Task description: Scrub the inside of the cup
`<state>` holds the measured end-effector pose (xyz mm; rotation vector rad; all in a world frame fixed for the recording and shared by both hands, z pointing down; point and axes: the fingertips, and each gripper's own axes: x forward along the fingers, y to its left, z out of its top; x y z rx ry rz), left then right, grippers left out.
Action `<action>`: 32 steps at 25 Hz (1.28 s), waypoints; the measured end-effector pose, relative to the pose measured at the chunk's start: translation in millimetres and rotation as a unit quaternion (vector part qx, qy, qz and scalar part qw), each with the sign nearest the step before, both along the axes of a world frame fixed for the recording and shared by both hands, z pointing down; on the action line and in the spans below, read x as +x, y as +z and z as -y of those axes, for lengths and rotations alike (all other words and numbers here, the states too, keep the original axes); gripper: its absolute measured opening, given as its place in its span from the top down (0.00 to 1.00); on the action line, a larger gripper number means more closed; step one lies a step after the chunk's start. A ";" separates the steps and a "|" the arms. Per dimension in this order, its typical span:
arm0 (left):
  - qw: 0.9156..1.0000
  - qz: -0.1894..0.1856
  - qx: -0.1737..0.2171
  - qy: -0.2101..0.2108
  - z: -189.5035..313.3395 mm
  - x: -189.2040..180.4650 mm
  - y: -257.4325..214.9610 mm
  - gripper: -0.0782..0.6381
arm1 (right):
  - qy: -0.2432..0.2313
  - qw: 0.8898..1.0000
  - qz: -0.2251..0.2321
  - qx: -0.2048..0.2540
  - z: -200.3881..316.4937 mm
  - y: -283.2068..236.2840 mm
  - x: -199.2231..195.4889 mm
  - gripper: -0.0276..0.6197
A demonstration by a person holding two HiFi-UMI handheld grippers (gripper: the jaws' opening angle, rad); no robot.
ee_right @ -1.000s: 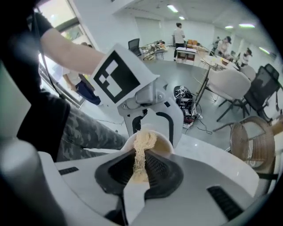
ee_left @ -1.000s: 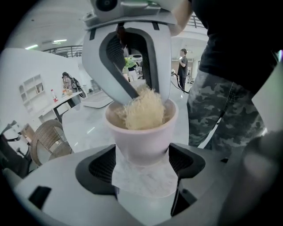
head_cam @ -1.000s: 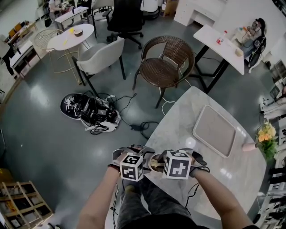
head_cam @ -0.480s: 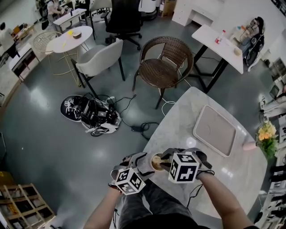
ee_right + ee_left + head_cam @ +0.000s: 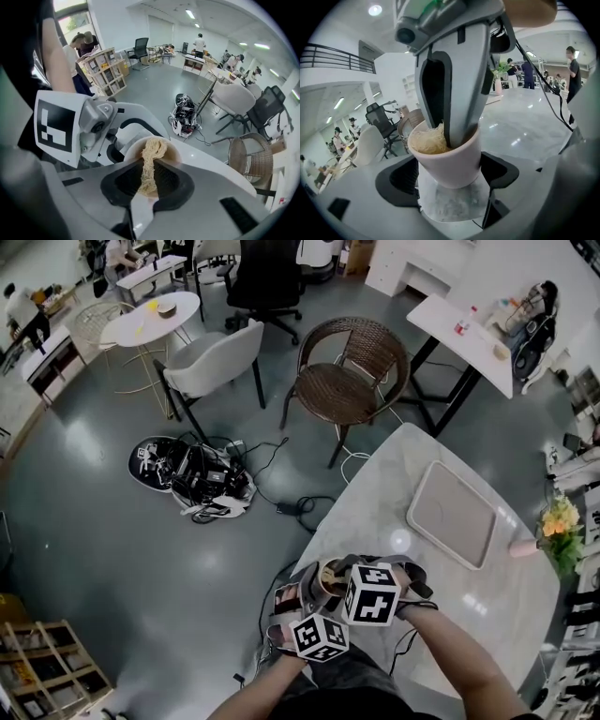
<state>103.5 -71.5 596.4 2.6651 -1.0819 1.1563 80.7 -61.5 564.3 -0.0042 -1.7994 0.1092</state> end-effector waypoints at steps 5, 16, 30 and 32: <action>0.999 -0.019 -0.006 0.051 0.0 2.2 2.0 0.32 | 0.018 0.999 0.021 -0.018 -4.9 -11.7 -1.1 0.86; 0.945 -0.044 -0.033 0.322 -13.4 -0.5 -2.3 0.35 | -0.187 0.979 -0.009 0.075 -7.9 -10.6 7.7 0.86; 0.908 -0.020 -0.059 0.415 -13.5 -0.6 3.5 0.35 | -0.103 0.993 -0.014 -0.050 -17.5 1.6 2.1 0.86; 0.903 -0.018 -0.068 0.424 -14.0 0.3 3.7 0.35 | -0.056 0.996 0.002 -0.072 -19.0 -8.9 3.9 0.86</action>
